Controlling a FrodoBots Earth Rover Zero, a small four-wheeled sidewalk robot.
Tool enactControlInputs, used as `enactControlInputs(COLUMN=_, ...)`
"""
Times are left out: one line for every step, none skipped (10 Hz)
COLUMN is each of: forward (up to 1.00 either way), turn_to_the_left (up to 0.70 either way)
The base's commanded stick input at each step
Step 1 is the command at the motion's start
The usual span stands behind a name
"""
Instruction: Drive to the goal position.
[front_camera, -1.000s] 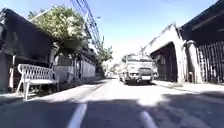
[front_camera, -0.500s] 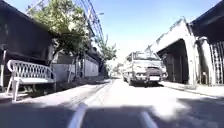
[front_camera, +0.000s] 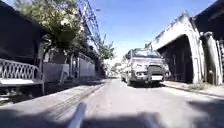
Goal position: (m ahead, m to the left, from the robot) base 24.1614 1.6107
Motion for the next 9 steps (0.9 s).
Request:
enactControlInputs(forward=1.00, turn_to_the_left=0.14)
enactControlInputs(forward=1.00, turn_to_the_left=0.11)
enactControlInputs(forward=1.00, turn_to_the_left=0.12)
enactControlInputs(forward=1.00, turn_to_the_left=0.05)
enactControlInputs(forward=1.00, turn_to_the_left=0.05)
enactControlInputs(forward=1.00, turn_to_the_left=0.10)
enactControlInputs(forward=1.00, turn_to_the_left=-0.03)
enactControlInputs(forward=1.00, turn_to_the_left=-0.18)
enactControlInputs(forward=1.00, turn_to_the_left=-0.19)
